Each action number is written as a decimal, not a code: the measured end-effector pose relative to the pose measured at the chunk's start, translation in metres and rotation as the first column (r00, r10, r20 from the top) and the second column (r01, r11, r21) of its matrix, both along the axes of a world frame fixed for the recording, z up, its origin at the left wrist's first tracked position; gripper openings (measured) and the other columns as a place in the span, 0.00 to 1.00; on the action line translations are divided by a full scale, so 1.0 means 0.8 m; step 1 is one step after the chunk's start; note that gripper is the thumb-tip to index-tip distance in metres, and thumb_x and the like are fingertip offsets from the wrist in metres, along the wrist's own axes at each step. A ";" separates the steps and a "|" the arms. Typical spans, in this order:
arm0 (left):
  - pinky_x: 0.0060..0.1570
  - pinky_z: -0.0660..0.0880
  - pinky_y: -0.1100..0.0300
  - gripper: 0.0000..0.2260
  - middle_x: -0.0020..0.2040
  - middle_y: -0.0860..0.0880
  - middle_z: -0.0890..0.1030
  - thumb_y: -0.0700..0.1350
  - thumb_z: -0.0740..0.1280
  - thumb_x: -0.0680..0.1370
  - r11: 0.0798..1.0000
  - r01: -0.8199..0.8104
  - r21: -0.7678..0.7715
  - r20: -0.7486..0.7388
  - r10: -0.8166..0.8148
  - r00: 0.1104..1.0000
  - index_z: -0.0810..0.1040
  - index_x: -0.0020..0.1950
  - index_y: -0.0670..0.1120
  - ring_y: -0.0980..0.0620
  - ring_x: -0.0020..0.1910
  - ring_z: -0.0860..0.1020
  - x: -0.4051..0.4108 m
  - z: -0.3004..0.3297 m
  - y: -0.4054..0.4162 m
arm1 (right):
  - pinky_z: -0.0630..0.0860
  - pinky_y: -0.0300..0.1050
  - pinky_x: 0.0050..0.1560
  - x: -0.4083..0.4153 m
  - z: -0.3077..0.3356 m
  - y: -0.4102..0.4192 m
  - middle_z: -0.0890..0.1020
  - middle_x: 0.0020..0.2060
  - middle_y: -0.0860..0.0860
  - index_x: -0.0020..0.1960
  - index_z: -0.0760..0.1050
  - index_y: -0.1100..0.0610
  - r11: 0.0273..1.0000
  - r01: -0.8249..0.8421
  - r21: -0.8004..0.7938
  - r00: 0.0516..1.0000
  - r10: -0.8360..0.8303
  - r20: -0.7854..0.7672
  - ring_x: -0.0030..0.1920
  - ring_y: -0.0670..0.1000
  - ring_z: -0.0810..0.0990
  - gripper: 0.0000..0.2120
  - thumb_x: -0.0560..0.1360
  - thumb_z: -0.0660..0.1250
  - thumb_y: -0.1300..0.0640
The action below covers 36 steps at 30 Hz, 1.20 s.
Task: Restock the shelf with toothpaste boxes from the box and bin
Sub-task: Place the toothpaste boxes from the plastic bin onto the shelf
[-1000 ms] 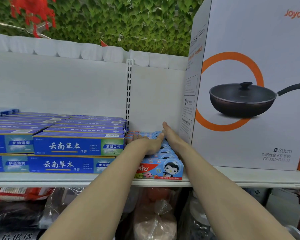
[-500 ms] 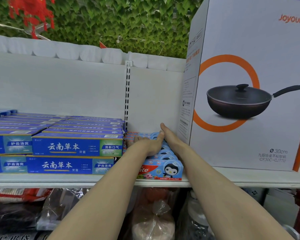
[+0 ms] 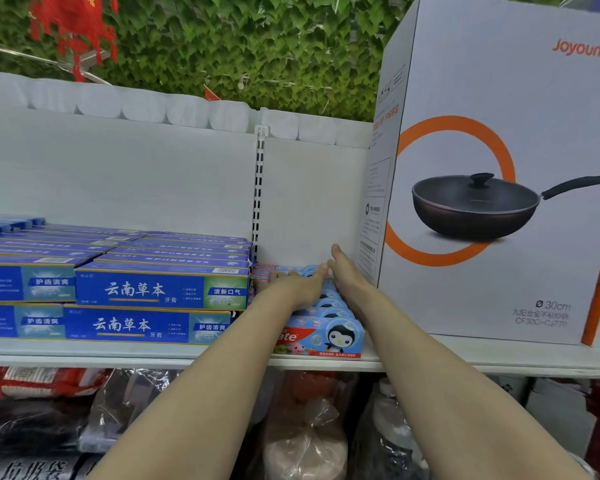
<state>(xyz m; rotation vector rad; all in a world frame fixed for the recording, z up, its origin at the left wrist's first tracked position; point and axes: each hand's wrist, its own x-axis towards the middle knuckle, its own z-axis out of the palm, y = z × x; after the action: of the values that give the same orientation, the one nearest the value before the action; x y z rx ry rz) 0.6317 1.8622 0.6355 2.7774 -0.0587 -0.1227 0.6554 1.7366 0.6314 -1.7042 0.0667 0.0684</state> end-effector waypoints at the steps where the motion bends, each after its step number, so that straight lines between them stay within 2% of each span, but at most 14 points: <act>1: 0.77 0.44 0.40 0.42 0.82 0.40 0.46 0.73 0.39 0.78 1.000 -0.002 -0.009 0.022 0.002 1.000 0.47 0.83 0.46 0.41 0.81 0.43 0.000 0.000 0.001 | 0.65 0.45 0.61 -0.007 0.001 -0.003 0.65 0.77 0.55 0.80 0.58 0.59 1.000 0.012 0.000 1.000 -0.012 0.019 0.76 0.57 0.64 0.33 0.84 0.45 0.37; 3: 0.77 0.47 0.40 0.42 0.82 0.40 0.50 0.72 0.38 0.77 1.000 -0.006 -0.002 0.077 0.006 0.997 0.51 0.82 0.45 0.41 0.81 0.46 0.003 0.001 0.002 | 0.61 0.44 0.66 -0.014 0.002 -0.008 0.60 0.79 0.52 0.81 0.56 0.56 0.999 0.024 -0.030 0.998 -0.021 0.067 0.79 0.54 0.58 0.34 0.83 0.46 0.36; 5: 0.77 0.48 0.41 0.42 0.80 0.39 0.57 0.71 0.37 0.78 1.000 0.001 0.014 0.130 -0.003 0.992 0.57 0.81 0.43 0.40 0.80 0.51 0.002 0.007 0.005 | 0.52 0.48 0.76 -0.023 0.002 -0.008 0.53 0.81 0.50 0.82 0.52 0.52 0.997 0.019 -0.068 0.991 -0.009 0.132 0.81 0.52 0.51 0.36 0.82 0.48 0.32; 7: 0.76 0.52 0.41 0.42 0.79 0.39 0.61 0.69 0.36 0.79 0.999 0.030 -0.030 0.177 -0.025 0.984 0.60 0.80 0.42 0.39 0.79 0.54 -0.008 0.016 0.007 | 0.48 0.52 0.79 -0.037 0.002 -0.008 0.52 0.82 0.48 0.82 0.49 0.50 0.999 0.016 -0.049 0.977 -0.006 0.213 0.81 0.49 0.49 0.37 0.80 0.50 0.31; 10: 0.75 0.56 0.42 0.40 0.78 0.40 0.63 0.69 0.37 0.80 0.984 0.075 -0.161 0.270 -0.029 0.962 0.62 0.79 0.43 0.40 0.79 0.55 -0.035 0.023 0.009 | 0.48 0.53 0.80 -0.061 0.004 -0.010 0.55 0.81 0.46 0.82 0.51 0.48 1.000 0.012 -0.021 0.943 -0.004 0.333 0.80 0.47 0.51 0.36 0.80 0.53 0.32; 12: 0.76 0.54 0.41 0.37 0.78 0.40 0.64 0.66 0.38 0.81 0.973 0.115 -0.202 0.349 -0.039 0.936 0.61 0.80 0.45 0.40 0.80 0.53 -0.059 0.018 0.007 | 0.49 0.51 0.80 -0.082 0.001 -0.009 0.57 0.81 0.46 0.81 0.53 0.49 1.000 -0.006 -0.024 0.919 0.015 0.394 0.80 0.47 0.52 0.34 0.81 0.53 0.34; 15: 0.77 0.50 0.41 0.27 0.75 0.38 0.67 0.54 0.39 0.84 0.964 0.136 -0.228 0.524 0.004 0.852 0.51 0.82 0.46 0.34 0.77 0.57 -0.082 -0.010 0.001 | 0.54 0.43 0.74 -0.113 -0.009 -0.007 0.60 0.78 0.44 0.81 0.55 0.50 1.000 -0.012 -0.016 0.881 0.018 0.472 0.77 0.43 0.58 0.29 0.84 0.54 0.40; 17: 0.77 0.49 0.42 0.33 0.77 0.38 0.64 0.57 0.34 0.80 0.963 0.101 -0.248 0.602 0.072 0.796 0.54 0.81 0.46 0.36 0.79 0.53 -0.107 -0.034 -0.002 | 0.56 0.42 0.73 -0.135 -0.020 -0.005 0.60 0.78 0.44 0.80 0.57 0.49 0.996 0.013 -0.092 0.849 0.038 0.528 0.75 0.42 0.60 0.27 0.84 0.56 0.43; 19: 0.79 0.45 0.46 0.40 0.81 0.41 0.57 0.62 0.31 0.76 0.969 0.082 -0.233 0.664 0.097 0.741 0.62 0.79 0.46 0.43 0.81 0.46 -0.135 -0.061 -0.005 | 0.54 0.46 0.77 -0.147 -0.037 -0.005 0.55 0.81 0.45 0.81 0.54 0.50 0.973 0.068 -0.219 0.838 0.064 0.542 0.79 0.45 0.56 0.30 0.83 0.58 0.44; 21: 0.79 0.41 0.48 0.43 0.82 0.43 0.53 0.64 0.29 0.74 0.979 0.074 -0.190 0.728 0.090 0.680 0.63 0.79 0.47 0.46 0.81 0.43 -0.152 -0.089 -0.008 | 0.56 0.43 0.75 -0.156 -0.051 -0.002 0.55 0.81 0.45 0.82 0.52 0.50 0.958 0.099 -0.268 0.842 0.062 0.536 0.79 0.46 0.56 0.33 0.82 0.61 0.47; 25: 0.78 0.39 0.49 0.52 0.82 0.43 0.53 0.68 0.19 0.70 0.982 0.054 -0.181 0.753 0.103 0.650 0.62 0.80 0.47 0.46 0.81 0.44 -0.160 -0.117 0.002 | 0.58 0.38 0.72 -0.172 -0.061 0.004 0.58 0.80 0.45 0.82 0.53 0.54 0.944 0.163 -0.287 0.827 0.028 0.562 0.77 0.44 0.59 0.39 0.78 0.69 0.53; 28: 0.78 0.38 0.49 0.55 0.82 0.44 0.52 0.69 0.16 0.67 0.979 0.069 -0.190 0.738 0.096 0.668 0.60 0.80 0.48 0.47 0.81 0.43 -0.163 -0.117 0.004 | 0.56 0.43 0.76 -0.173 -0.062 0.003 0.57 0.81 0.47 0.82 0.52 0.54 0.916 0.192 -0.352 0.828 0.042 0.559 0.79 0.46 0.57 0.40 0.78 0.70 0.53; 32: 0.78 0.38 0.49 0.51 0.82 0.46 0.51 0.70 0.21 0.68 0.972 0.064 -0.226 0.673 0.108 0.732 0.58 0.81 0.50 0.49 0.81 0.41 -0.165 -0.108 0.004 | 0.56 0.47 0.78 -0.175 -0.060 0.002 0.56 0.81 0.48 0.82 0.50 0.53 0.910 0.169 -0.378 0.849 0.061 0.525 0.79 0.47 0.56 0.41 0.78 0.70 0.50; 36: 0.79 0.40 0.49 0.48 0.82 0.46 0.55 0.69 0.23 0.71 0.971 0.053 -0.232 0.639 0.110 0.762 0.60 0.81 0.51 0.48 0.81 0.45 -0.169 -0.099 0.006 | 0.58 0.46 0.77 -0.175 -0.055 0.003 0.56 0.81 0.49 0.82 0.50 0.53 0.910 0.169 -0.379 0.862 0.050 0.505 0.79 0.47 0.57 0.43 0.77 0.72 0.51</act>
<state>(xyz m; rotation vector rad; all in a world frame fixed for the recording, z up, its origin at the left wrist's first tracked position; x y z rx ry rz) 0.4962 1.8669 0.5559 2.4400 -0.1916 0.8154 0.5152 1.7392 0.5872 -2.0917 -0.2781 -0.4777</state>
